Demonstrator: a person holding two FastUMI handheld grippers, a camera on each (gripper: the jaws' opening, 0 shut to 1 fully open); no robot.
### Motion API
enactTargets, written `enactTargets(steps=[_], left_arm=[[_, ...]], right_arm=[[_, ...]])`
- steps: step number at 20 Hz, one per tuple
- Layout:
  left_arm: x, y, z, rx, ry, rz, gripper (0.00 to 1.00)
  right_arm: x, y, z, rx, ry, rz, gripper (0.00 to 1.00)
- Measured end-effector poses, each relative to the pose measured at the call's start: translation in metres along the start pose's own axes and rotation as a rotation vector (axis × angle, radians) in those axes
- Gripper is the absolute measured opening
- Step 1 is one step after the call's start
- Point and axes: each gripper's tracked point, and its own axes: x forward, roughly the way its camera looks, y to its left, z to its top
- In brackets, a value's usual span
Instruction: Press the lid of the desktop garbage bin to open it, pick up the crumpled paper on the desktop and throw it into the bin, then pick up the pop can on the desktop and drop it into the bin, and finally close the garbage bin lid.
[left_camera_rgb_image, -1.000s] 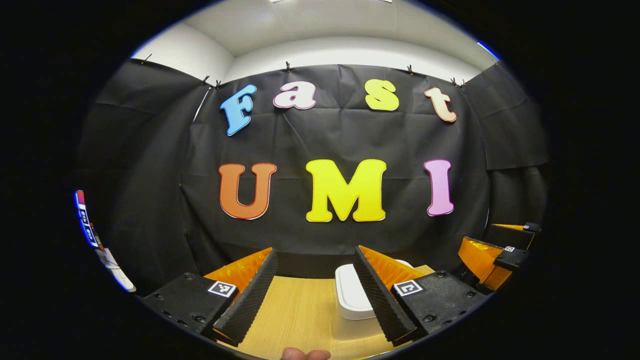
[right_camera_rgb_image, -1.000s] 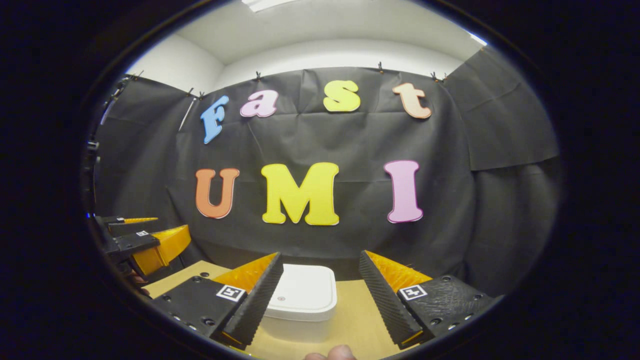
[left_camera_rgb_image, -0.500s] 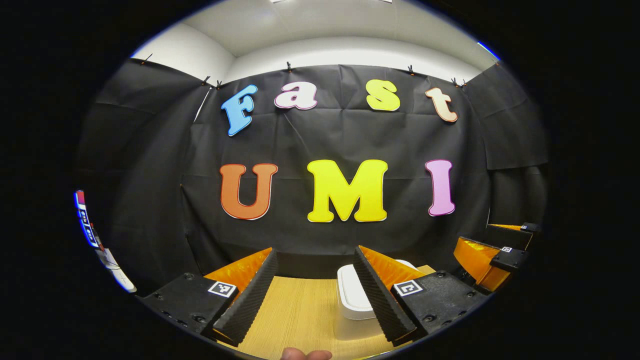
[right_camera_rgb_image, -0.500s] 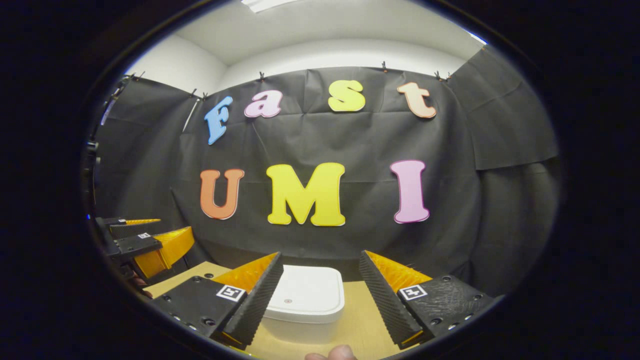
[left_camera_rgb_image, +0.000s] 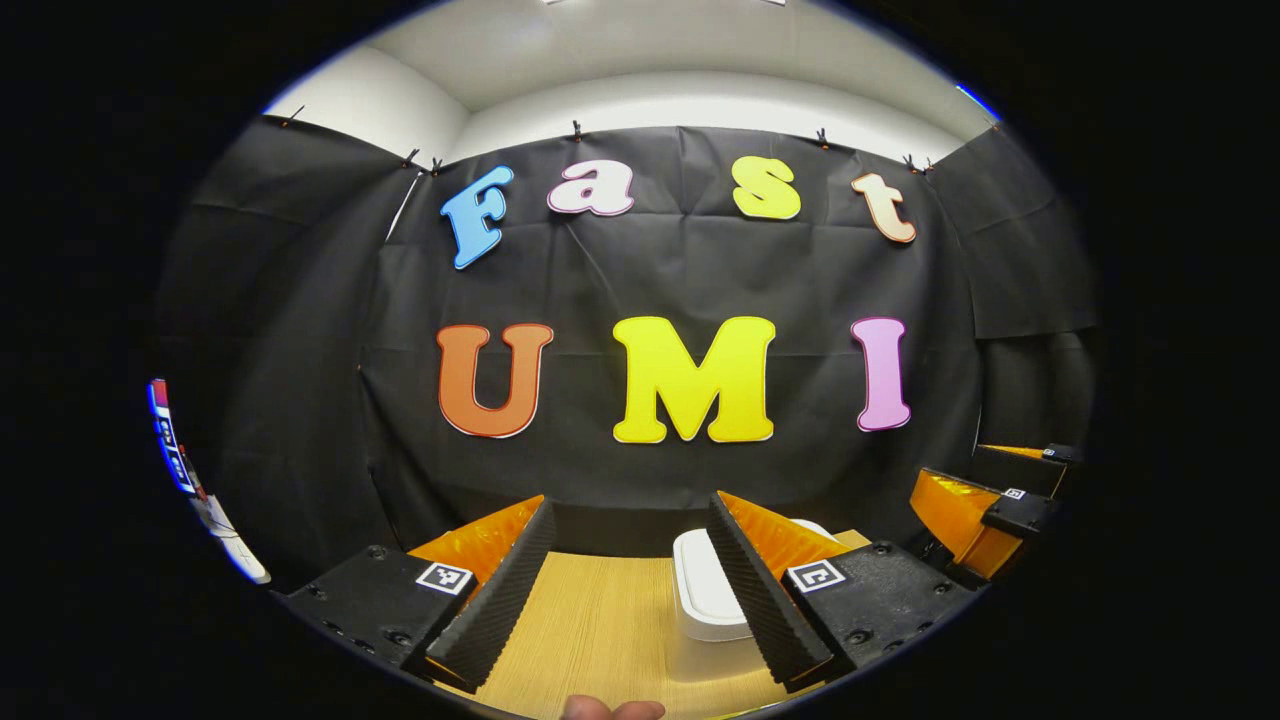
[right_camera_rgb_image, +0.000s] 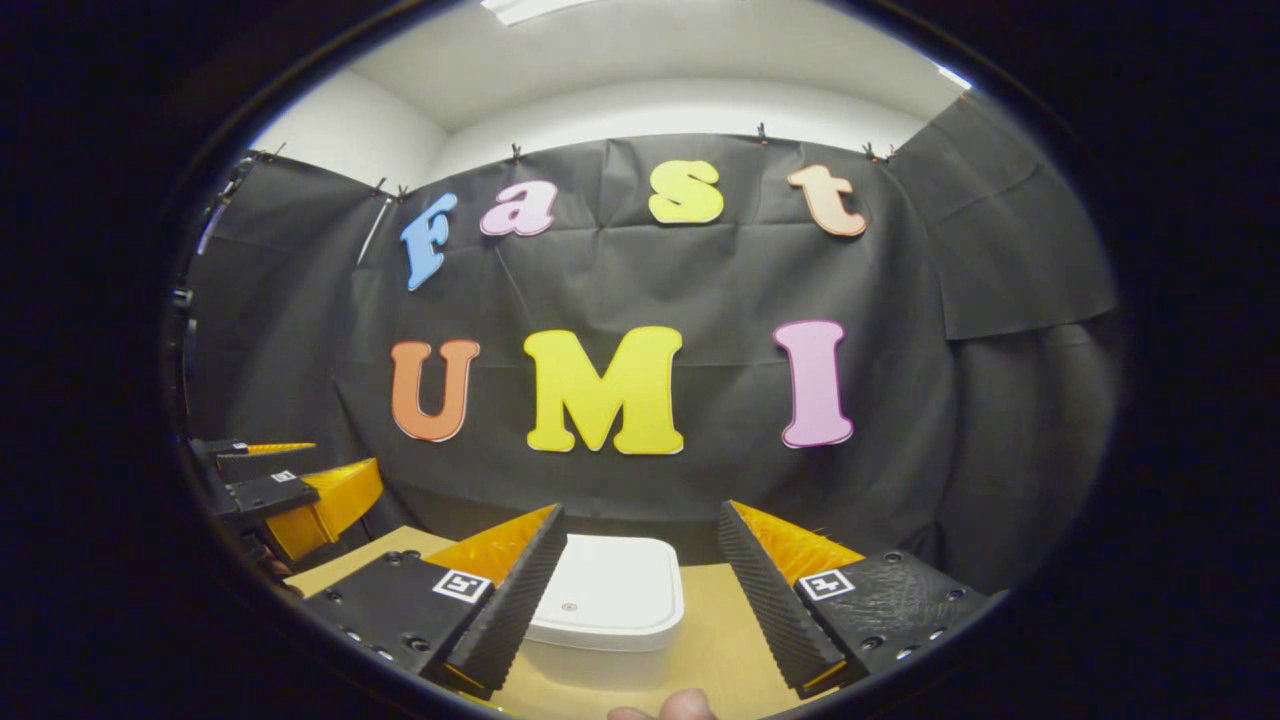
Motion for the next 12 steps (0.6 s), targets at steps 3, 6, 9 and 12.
enactTargets(steps=[3, 6, 9, 12], left_arm=[[0.002, -0.002, 0.000, 0.004, -0.001, -0.003, 0.98], [0.004, -0.005, -0.003, 0.002, 0.003, -0.008, 0.98], [0.010, -0.010, -0.009, -0.004, 0.019, -0.020, 0.98], [0.013, -0.015, -0.013, -0.012, 0.035, -0.030, 0.98]], right_arm=[[0.003, -0.002, 0.000, -0.002, 0.003, -0.004, 0.95], [0.004, -0.005, 0.000, -0.008, 0.001, -0.009, 0.95], [0.010, -0.009, -0.006, -0.019, 0.022, -0.018, 0.93], [0.015, -0.013, -0.008, -0.016, 0.034, -0.031, 0.95]])
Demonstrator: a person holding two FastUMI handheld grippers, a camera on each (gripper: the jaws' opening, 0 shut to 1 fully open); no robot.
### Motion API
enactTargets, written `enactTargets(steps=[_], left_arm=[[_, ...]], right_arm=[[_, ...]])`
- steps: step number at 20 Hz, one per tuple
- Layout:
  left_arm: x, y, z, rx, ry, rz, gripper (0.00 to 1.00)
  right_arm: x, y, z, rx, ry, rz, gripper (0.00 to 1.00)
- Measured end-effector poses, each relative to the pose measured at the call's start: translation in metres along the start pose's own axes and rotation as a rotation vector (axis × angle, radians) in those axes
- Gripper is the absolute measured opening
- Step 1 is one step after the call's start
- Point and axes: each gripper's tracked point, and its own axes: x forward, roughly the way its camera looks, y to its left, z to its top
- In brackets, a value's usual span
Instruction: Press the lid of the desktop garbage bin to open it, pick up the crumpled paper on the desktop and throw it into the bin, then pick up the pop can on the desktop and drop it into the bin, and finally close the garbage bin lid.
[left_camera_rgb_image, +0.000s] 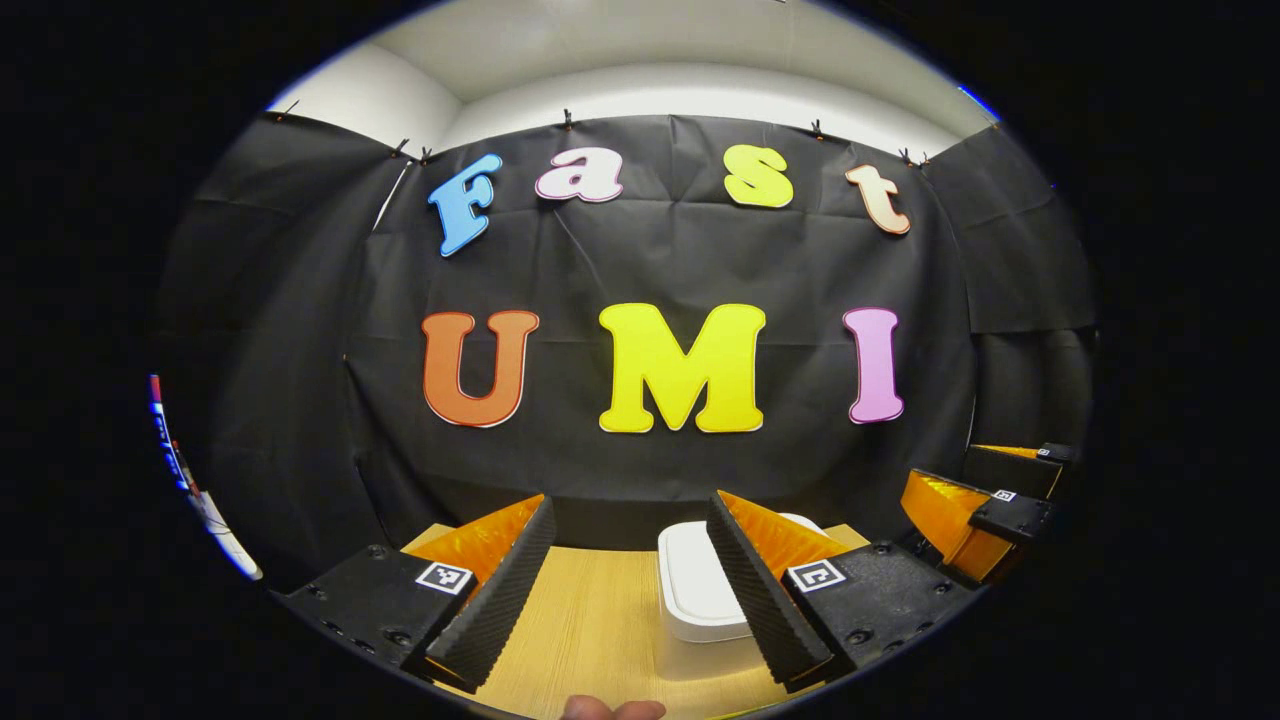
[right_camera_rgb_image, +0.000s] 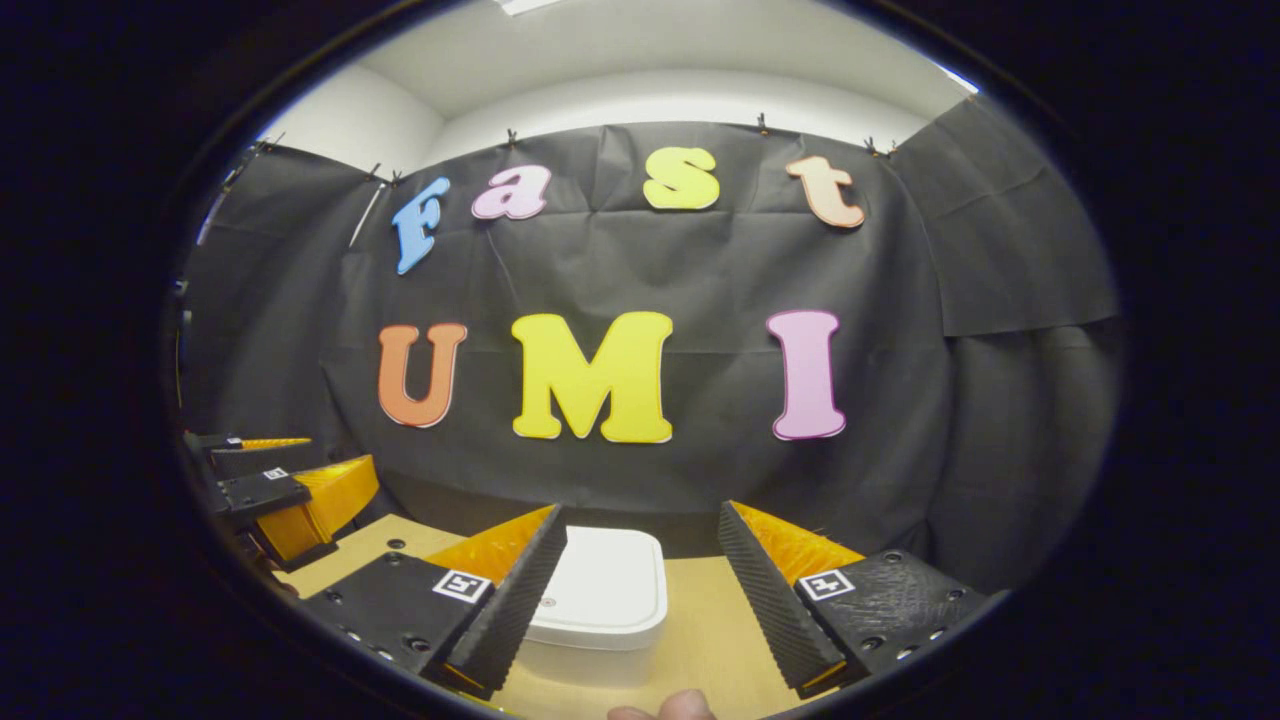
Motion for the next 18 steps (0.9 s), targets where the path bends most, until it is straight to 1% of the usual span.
enactTargets(steps=[9, 18], left_arm=[[0.010, -0.010, 0.007, 0.031, -0.016, -0.022, 0.98], [0.010, -0.005, 0.012, 0.031, -0.039, -0.012, 0.98]], right_arm=[[0.009, -0.004, 0.008, 0.013, -0.014, -0.013, 0.95], [0.006, 0.006, 0.009, 0.012, -0.016, 0.005, 0.95]])
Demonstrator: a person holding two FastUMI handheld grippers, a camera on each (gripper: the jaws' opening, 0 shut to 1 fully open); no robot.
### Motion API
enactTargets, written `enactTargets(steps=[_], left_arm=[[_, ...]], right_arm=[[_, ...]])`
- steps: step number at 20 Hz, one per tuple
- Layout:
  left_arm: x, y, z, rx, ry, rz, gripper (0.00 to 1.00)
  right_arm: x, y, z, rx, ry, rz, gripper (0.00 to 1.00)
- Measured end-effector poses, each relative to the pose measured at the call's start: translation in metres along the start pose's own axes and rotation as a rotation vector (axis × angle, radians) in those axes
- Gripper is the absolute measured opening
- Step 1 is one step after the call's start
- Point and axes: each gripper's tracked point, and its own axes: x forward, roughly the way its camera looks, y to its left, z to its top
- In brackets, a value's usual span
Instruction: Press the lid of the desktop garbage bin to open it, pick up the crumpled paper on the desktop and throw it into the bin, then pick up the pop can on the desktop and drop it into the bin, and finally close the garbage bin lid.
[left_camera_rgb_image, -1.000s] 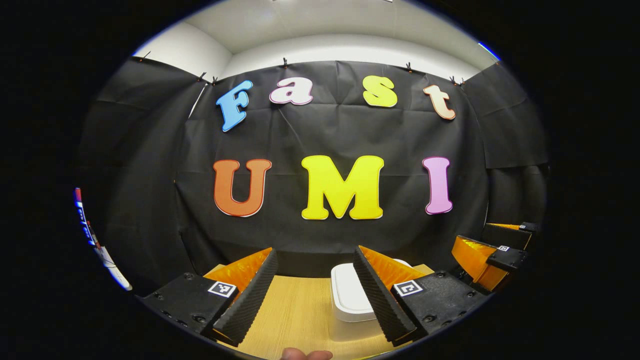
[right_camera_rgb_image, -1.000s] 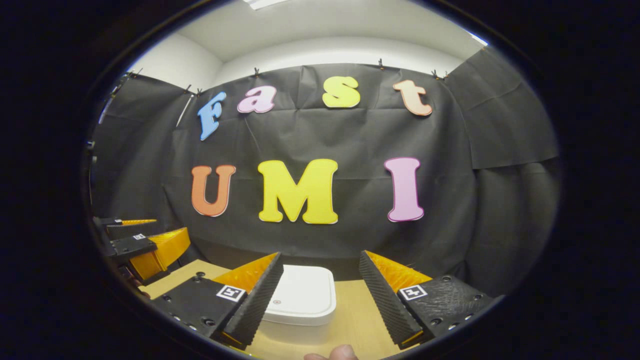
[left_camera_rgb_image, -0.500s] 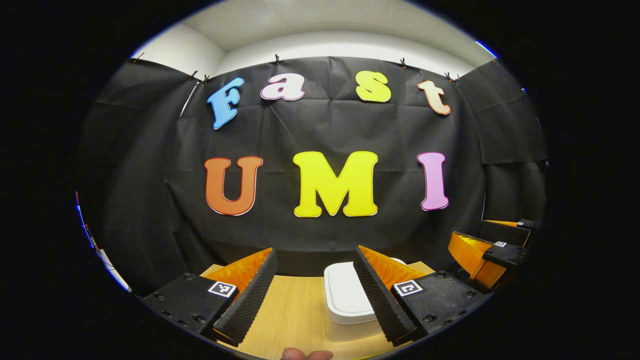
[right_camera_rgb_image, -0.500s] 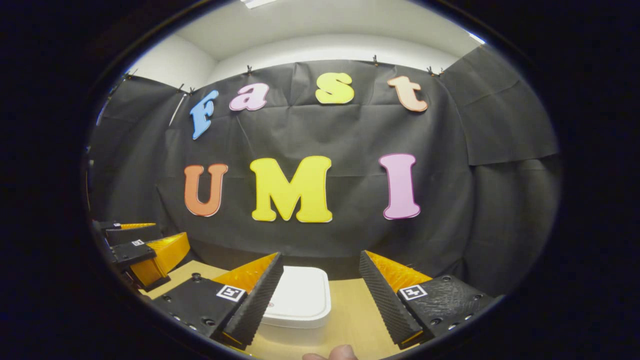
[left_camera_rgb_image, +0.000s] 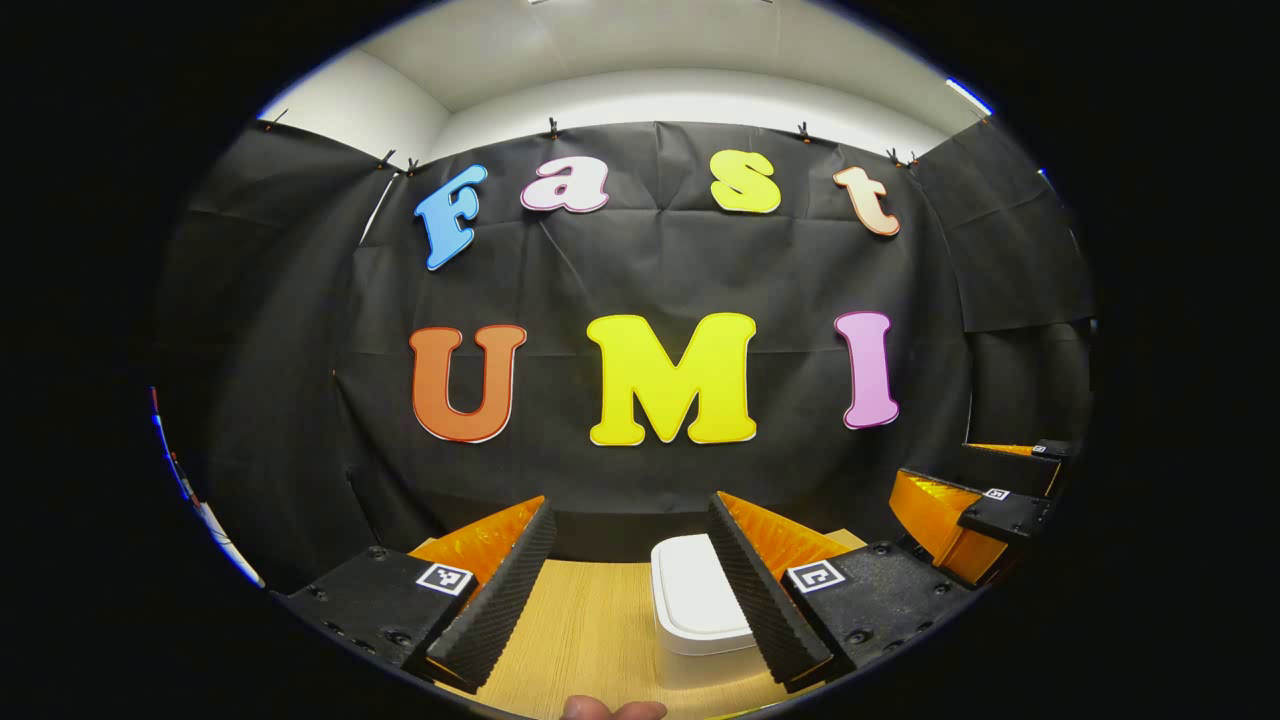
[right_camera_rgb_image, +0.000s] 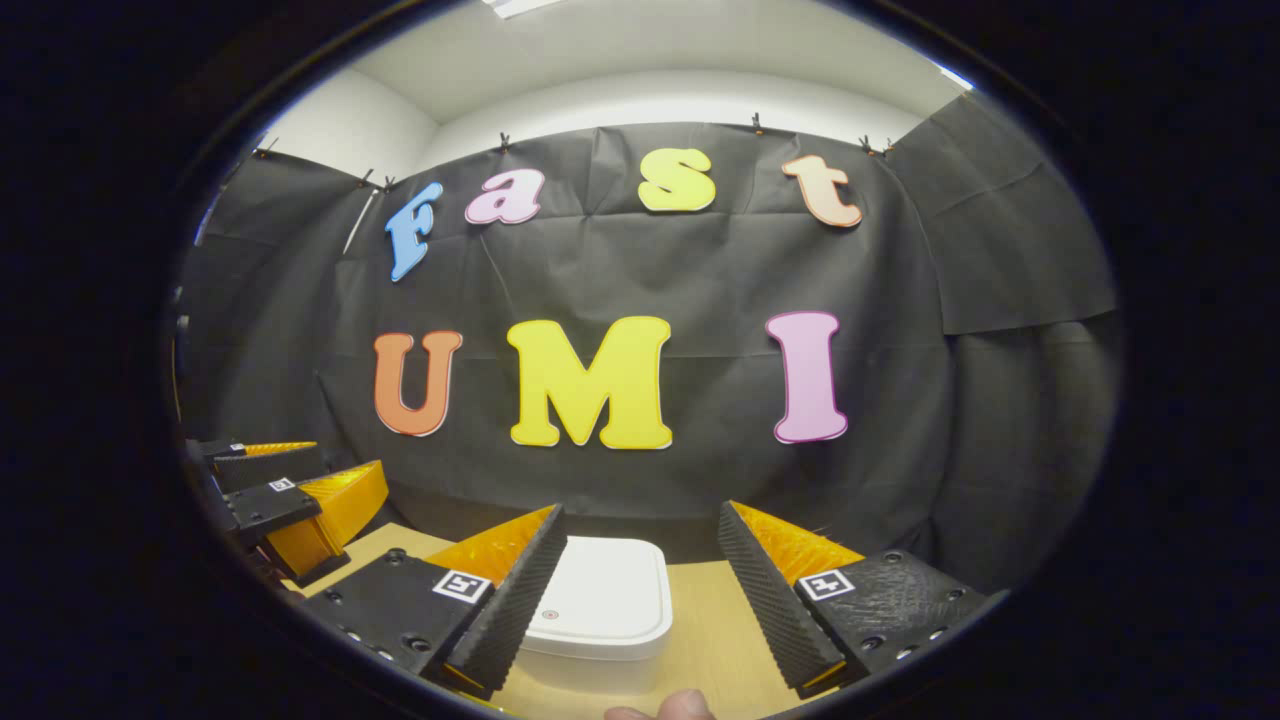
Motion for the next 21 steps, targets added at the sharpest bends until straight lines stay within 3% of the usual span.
enactTargets(steps=[21], left_arm=[[-0.031, -0.001, 0.010, -0.019, -0.025, 0.039, 0.98]], right_arm=[[-0.038, -0.005, 0.008, 0.004, -0.033, 0.014, 0.95]])
